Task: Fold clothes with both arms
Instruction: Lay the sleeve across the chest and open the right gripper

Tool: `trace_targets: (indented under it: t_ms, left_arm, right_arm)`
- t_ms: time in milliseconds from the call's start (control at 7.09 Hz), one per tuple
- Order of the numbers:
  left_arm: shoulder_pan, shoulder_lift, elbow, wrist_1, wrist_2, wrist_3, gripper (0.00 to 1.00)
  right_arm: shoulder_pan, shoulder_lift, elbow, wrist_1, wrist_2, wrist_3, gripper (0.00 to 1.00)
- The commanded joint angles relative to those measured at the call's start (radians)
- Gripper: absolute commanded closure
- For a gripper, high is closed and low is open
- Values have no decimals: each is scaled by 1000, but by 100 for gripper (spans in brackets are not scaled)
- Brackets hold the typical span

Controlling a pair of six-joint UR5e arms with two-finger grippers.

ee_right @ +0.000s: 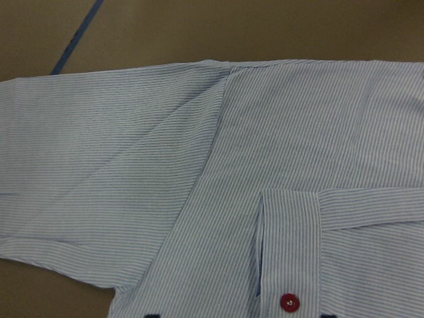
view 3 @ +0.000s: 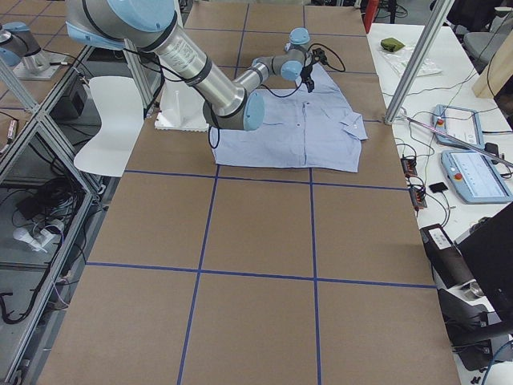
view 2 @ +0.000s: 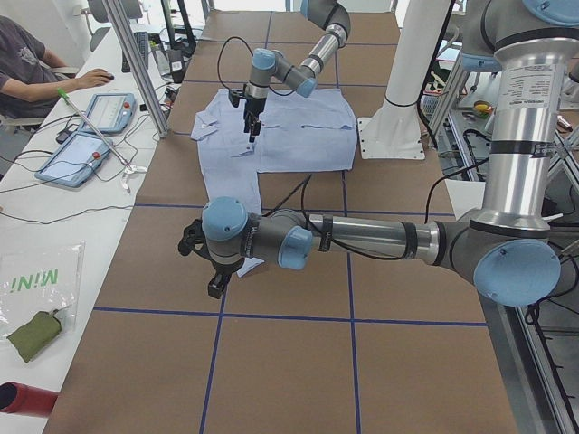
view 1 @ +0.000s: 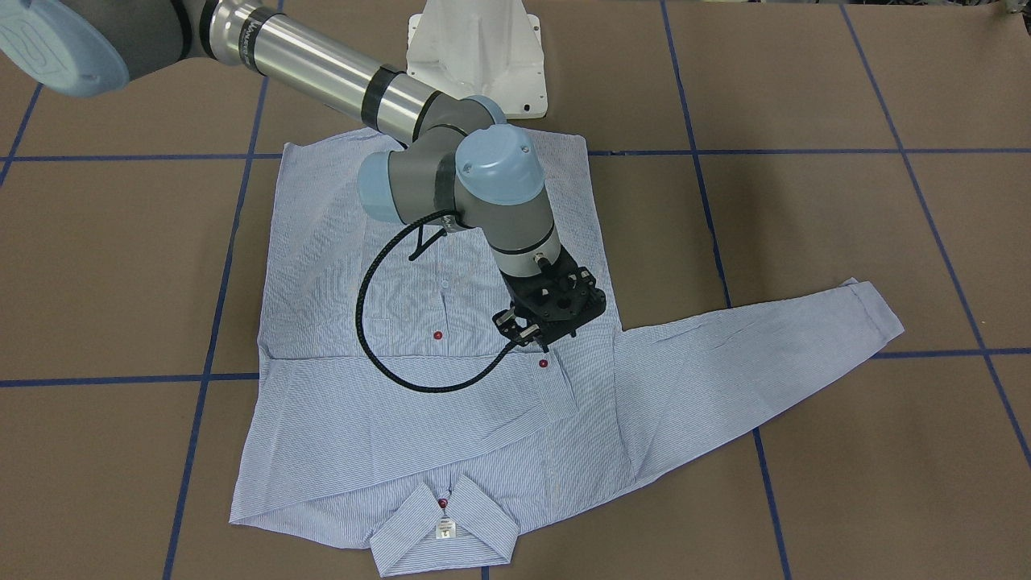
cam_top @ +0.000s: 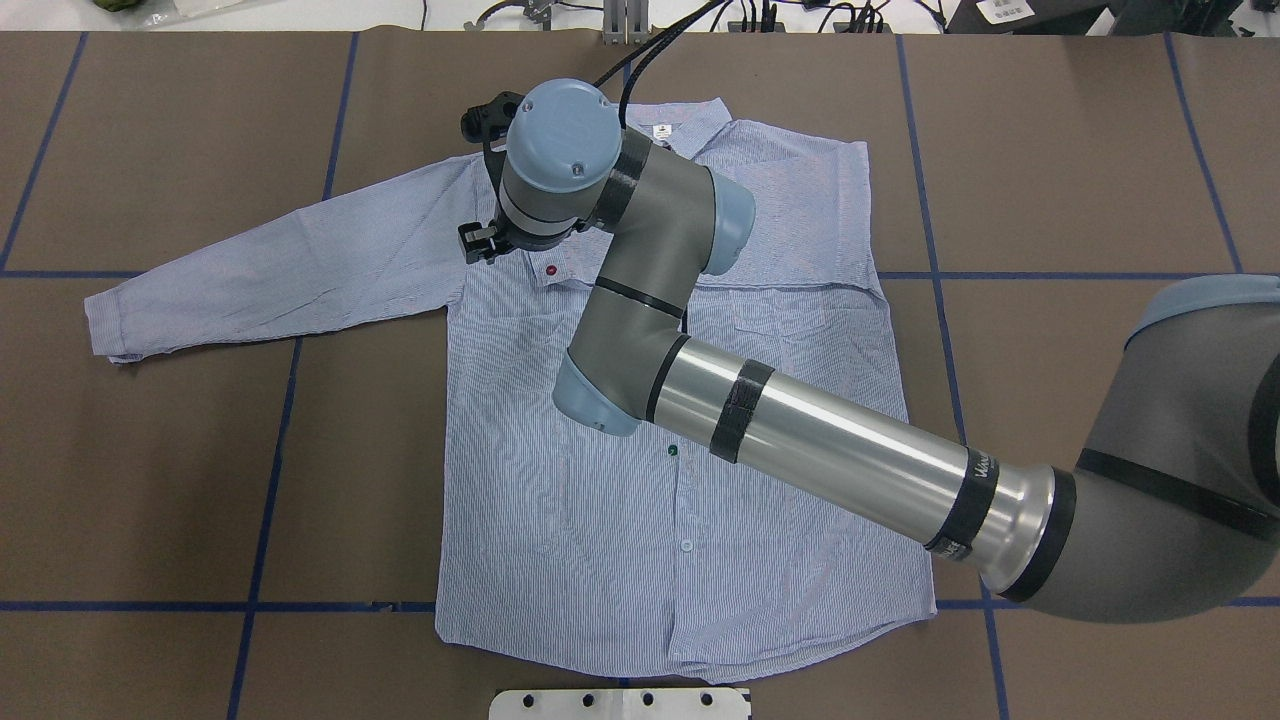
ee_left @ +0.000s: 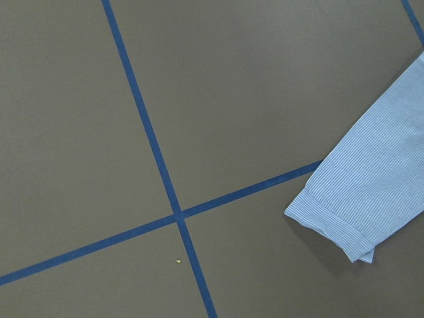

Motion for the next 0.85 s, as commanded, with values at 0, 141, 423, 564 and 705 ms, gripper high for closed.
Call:
trace_targets:
  t_ms: [0,141,423,564,705]
  left_arm:
    - [10,-16,9,-57,1,-175,0]
    - [48,-10,33,-192,1,-348,0]
    - [137,-2,81,-397,56,-659,0]
    - [195,1,87,-482,81,-855,0]
    - [273,25,86,-586,146,-1055,0]
  right_arm:
    - [17,0,79,-158,11,53,0]
    - [40,-5,175,-358,21,53,0]
    - [111,-75,277,-490,89,41,0]
    - [141,-200,405,-489,112,27,0]
    - [183,-324,534,-492,161,-11,0]
